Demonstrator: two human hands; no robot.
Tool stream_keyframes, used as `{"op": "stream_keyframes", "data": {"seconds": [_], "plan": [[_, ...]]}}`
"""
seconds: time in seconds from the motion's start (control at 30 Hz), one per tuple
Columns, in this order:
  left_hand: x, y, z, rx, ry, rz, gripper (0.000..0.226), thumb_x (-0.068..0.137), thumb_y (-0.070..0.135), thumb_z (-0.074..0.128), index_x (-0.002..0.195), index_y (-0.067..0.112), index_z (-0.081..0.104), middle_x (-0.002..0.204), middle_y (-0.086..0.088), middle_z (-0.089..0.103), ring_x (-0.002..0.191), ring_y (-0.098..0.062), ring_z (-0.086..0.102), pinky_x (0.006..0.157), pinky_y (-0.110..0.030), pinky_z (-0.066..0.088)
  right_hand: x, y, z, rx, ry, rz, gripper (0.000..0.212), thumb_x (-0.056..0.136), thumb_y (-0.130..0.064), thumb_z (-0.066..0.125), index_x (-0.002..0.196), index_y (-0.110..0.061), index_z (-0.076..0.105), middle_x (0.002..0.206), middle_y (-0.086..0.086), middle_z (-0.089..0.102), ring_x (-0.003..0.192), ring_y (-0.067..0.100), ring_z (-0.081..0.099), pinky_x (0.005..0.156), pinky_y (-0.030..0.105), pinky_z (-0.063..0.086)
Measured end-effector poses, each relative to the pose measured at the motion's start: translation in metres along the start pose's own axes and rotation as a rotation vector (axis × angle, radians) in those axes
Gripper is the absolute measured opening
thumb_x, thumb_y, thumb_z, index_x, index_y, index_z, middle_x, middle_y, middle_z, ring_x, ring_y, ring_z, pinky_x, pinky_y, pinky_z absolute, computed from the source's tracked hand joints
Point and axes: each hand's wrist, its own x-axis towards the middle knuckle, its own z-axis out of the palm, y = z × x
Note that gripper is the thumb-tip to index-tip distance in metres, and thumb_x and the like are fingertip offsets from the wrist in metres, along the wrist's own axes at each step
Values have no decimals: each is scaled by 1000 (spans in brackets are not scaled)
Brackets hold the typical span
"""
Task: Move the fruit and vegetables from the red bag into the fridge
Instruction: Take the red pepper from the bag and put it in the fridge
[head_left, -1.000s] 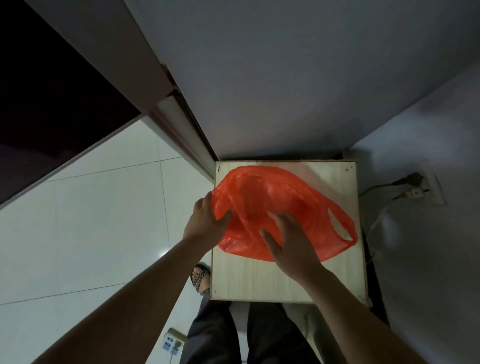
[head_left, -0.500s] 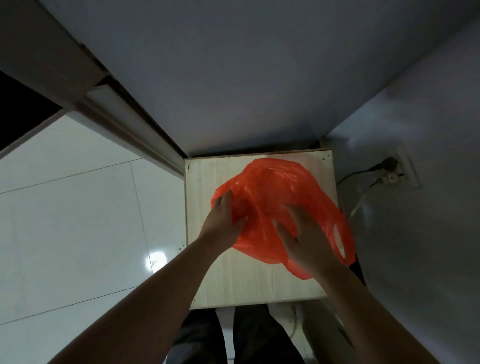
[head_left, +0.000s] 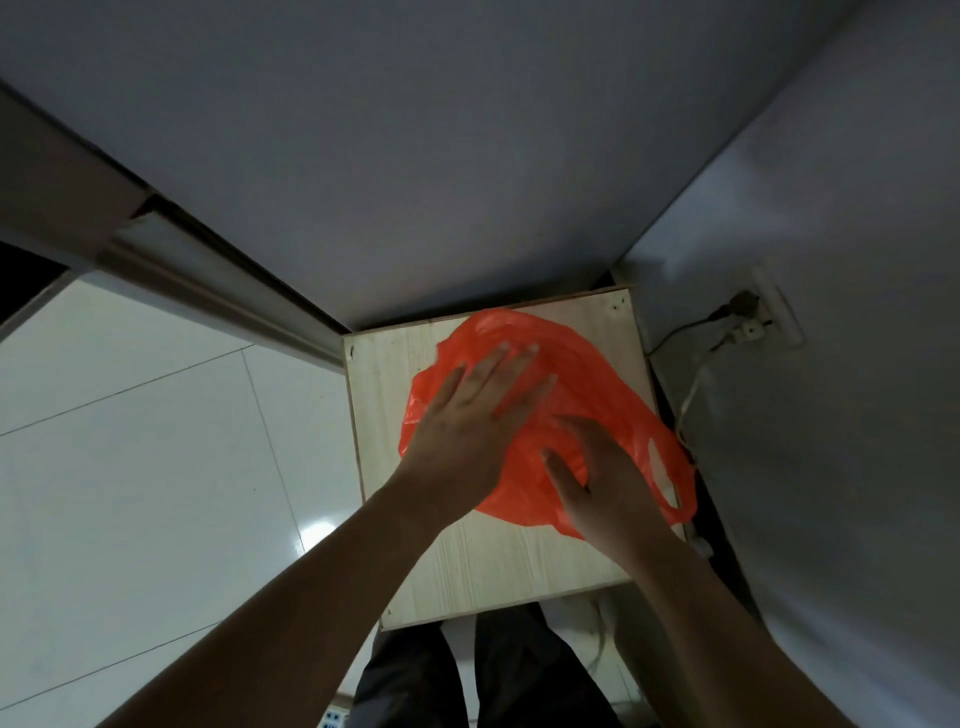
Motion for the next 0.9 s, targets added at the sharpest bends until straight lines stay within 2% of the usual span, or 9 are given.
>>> {"op": "stream_keyframes", "data": {"seconds": [0.07,0.17,0.3,0.43,0.6,0.67,0.73,0.8,0.9], "plan": [[-6,-10,11,21,-169,15,66,89,25,58,145,29,23,155,-2,20,144,-20,6,115,-46,6,-1,0,-3,7,10,3,54,87,-46,38,133,-18,44,134,-1,49,122,11,45,98,23,34],[-22,-30,20,-1,-322,-92,58,94,38,43,146,25,22,153,-1,26,143,-24,18,116,-52,17,-1,1,-4,-5,12,-7,53,87,-46,38,132,-18,45,133,0,50,120,9,45,96,23,35],[-47,-46,22,-83,-282,-136,62,88,52,25,141,21,37,145,-3,42,134,-27,38,108,-51,31,4,-7,2,4,-13,-54,52,89,-47,39,133,-21,45,133,-3,50,121,7,45,98,24,36],[-64,-51,21,-145,-252,-190,65,89,57,18,140,22,39,145,-2,42,132,-27,41,103,-51,39,16,-23,14,-12,-51,-147,41,95,-37,44,132,-20,46,131,-3,51,116,0,42,93,9,27],[-67,-53,24,-213,-235,-247,70,87,62,16,143,24,32,144,-4,42,131,-29,42,100,-48,40,40,-32,36,-27,-29,-118,36,95,-33,48,127,-17,51,124,1,58,117,13,52,98,20,33],[-69,-54,27,-225,-246,-251,68,87,60,17,145,26,28,145,-4,41,131,-29,42,100,-48,41,51,-32,44,-37,-96,-26,41,94,-37,49,130,-17,48,128,1,56,120,16,50,99,23,33],[-72,-55,28,-228,-251,-260,67,87,59,16,146,28,23,147,-3,38,132,-28,41,100,-47,42,61,-33,49,-40,-253,59,49,92,-42,50,135,-20,42,134,1,51,125,19,46,101,29,33],[-76,-57,29,-236,-266,-287,66,87,60,17,147,30,16,150,-2,33,135,-25,37,103,-46,40,66,-32,54,-18,-388,67,48,91,-44,51,132,-23,43,131,-1,54,121,19,49,95,26,34],[-81,-58,30,-265,-272,-312,65,87,56,22,147,33,11,151,0,30,137,-24,34,104,-45,39,65,-29,59,10,-411,44,40,89,-41,56,124,-24,49,120,-4,59,111,17,56,87,21,34]]}}
